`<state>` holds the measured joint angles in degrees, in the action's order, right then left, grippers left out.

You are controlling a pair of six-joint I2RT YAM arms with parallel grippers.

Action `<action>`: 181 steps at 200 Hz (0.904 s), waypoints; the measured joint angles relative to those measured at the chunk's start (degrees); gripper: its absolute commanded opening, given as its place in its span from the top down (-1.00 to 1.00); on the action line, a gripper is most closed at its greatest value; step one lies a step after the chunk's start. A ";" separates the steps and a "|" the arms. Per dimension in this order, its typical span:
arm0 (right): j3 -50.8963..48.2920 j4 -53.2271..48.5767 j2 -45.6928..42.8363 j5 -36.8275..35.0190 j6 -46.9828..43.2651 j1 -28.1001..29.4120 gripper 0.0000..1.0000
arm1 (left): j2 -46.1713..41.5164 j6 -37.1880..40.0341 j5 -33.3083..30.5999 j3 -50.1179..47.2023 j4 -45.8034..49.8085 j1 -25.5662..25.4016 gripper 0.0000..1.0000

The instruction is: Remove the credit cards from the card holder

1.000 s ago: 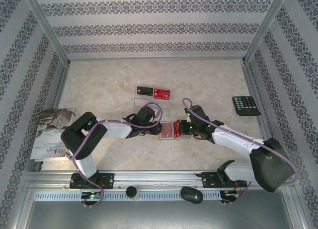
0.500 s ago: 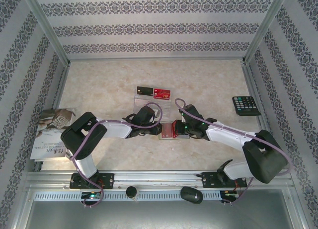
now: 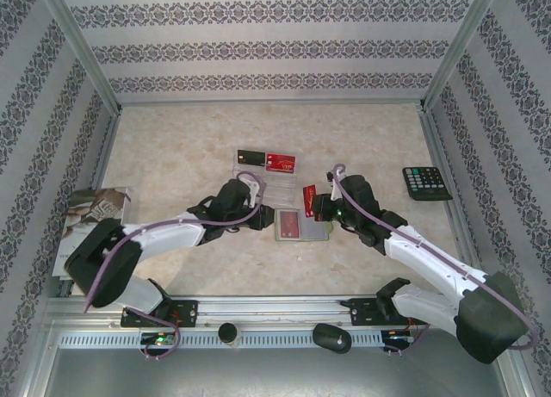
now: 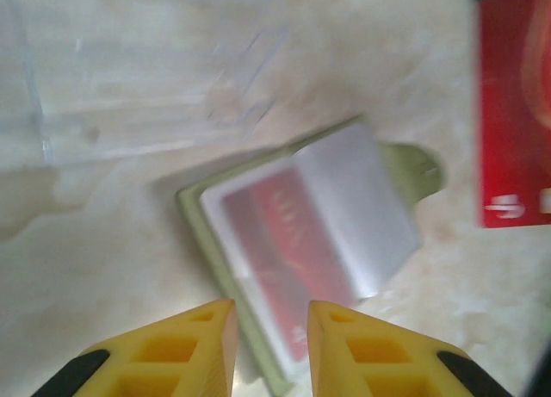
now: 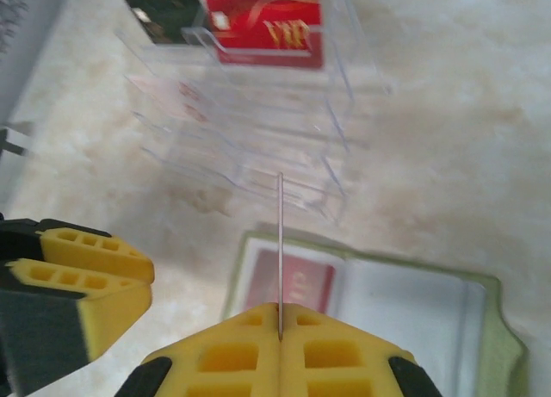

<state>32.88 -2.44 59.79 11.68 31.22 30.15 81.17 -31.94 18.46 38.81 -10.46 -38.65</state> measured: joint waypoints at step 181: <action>-4.57 46.07 4.59 14.60 18.47 2.73 1.00 | -3.19 -17.27 18.69 -9.86 -53.51 6.21 0.37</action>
<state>28.32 43.64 64.38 26.28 49.69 32.88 77.97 -49.21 37.15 28.95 -63.96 -32.45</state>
